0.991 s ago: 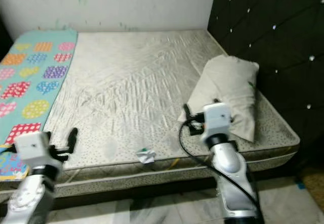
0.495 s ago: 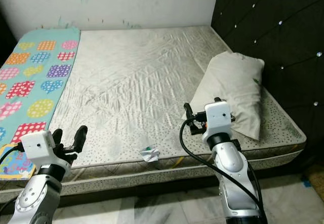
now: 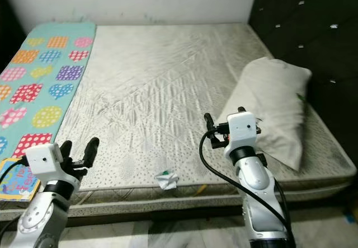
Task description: Clean up the room
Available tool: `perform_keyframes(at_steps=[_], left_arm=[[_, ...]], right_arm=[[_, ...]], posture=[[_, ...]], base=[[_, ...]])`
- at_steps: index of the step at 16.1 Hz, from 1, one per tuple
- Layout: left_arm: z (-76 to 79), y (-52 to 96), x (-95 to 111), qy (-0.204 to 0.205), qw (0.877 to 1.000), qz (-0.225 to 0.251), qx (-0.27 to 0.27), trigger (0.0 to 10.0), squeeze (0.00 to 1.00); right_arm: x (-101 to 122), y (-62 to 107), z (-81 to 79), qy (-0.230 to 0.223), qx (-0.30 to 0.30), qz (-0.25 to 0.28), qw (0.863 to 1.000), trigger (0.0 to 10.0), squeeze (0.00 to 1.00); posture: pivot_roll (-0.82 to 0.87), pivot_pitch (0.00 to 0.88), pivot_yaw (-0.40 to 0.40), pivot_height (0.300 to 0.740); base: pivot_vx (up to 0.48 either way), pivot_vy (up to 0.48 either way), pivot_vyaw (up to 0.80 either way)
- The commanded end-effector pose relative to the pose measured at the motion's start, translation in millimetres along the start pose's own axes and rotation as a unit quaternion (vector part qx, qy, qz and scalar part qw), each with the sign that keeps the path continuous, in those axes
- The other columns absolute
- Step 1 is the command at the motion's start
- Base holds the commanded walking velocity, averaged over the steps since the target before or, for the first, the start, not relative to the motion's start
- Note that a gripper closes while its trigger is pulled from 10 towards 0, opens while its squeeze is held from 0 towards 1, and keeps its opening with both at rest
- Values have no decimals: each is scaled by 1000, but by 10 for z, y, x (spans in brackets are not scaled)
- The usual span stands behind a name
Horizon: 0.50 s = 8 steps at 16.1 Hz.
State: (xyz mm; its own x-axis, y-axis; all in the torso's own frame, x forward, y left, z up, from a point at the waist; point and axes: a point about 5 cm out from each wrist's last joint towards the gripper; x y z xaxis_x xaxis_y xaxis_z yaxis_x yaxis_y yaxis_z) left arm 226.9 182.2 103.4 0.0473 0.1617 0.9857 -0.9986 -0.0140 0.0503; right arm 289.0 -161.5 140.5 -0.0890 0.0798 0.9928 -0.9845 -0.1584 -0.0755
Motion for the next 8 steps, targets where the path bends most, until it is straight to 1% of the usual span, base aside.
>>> perform_keyframes(at_steps=[1, 3, 6, 8], left_arm=[[36, -10, 45, -3, 1000, 10, -8, 10000, 0], [28, -14, 41, -6, 1000, 7, -2, 10000, 0], [-5, -20, 20, -4, 1000, 1, 24, 10000, 0], [-18, -29, 9, 4, 999, -4, 37, 10000, 0]], right_arm=[[-12, 29, 67, 3, -9, -2, 1000, 10000, 0], [-13, 29, 73, 3, -11, -3, 1000, 10000, 0], [-22, 44, 72, 3, -11, -4, 1000, 10000, 0], [-24, 44, 70, 3, -9, -5, 1000, 10000, 0]], posture=[[-10, 50, -17, 740], [-11, 50, -17, 740], [-12, 52, -16, 740], [-10, 53, -20, 740]], base=[[330, 0, 0], [298, 0, 0], [0, 0, 0], [0, 0, 0]])
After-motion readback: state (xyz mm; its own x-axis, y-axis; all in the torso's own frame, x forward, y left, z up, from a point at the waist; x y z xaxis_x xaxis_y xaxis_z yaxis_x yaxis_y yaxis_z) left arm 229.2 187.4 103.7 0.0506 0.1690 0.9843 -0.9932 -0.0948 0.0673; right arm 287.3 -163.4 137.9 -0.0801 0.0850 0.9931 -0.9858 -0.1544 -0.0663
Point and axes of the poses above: a point about 5 cm out from each wrist's last joint towards the gripper, its own y axis pointing back from the gripper into the wrist, its own x axis along the axis of the wrist's last joint, z = x × y, and after that the axes turned 4 degrees about -y, right-handed
